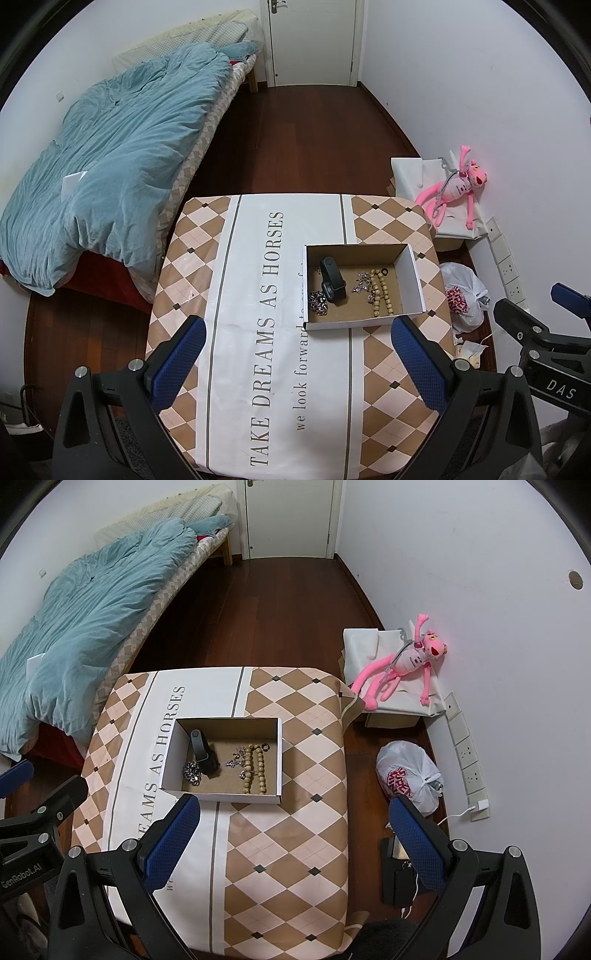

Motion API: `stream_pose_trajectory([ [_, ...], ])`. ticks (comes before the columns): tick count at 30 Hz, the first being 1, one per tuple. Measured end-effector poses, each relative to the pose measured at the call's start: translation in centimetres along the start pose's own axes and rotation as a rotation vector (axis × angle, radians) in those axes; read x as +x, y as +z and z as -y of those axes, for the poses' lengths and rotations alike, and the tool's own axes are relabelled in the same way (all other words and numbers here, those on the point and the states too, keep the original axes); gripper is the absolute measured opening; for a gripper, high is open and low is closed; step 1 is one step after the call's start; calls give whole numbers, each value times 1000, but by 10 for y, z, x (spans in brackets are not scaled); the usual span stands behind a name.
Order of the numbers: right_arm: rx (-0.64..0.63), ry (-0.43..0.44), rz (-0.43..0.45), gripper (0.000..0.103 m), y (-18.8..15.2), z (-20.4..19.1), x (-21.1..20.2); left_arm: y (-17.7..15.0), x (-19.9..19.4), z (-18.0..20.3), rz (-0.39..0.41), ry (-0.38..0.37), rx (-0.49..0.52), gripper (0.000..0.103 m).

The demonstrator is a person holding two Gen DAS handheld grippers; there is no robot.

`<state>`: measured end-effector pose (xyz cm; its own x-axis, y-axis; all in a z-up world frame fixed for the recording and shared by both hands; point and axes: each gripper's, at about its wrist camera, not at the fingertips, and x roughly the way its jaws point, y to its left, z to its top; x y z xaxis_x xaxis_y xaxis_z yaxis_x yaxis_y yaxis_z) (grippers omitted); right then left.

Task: Organize jewelry

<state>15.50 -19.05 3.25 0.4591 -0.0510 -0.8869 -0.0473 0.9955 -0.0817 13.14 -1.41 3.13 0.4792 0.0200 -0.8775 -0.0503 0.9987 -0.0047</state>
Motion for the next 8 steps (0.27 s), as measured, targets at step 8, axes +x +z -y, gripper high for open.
stream_pose_trajectory([
  [8, -4, -2, -9, 103, -5, 0, -1, -1, -6, 2, 16, 2, 5, 102],
])
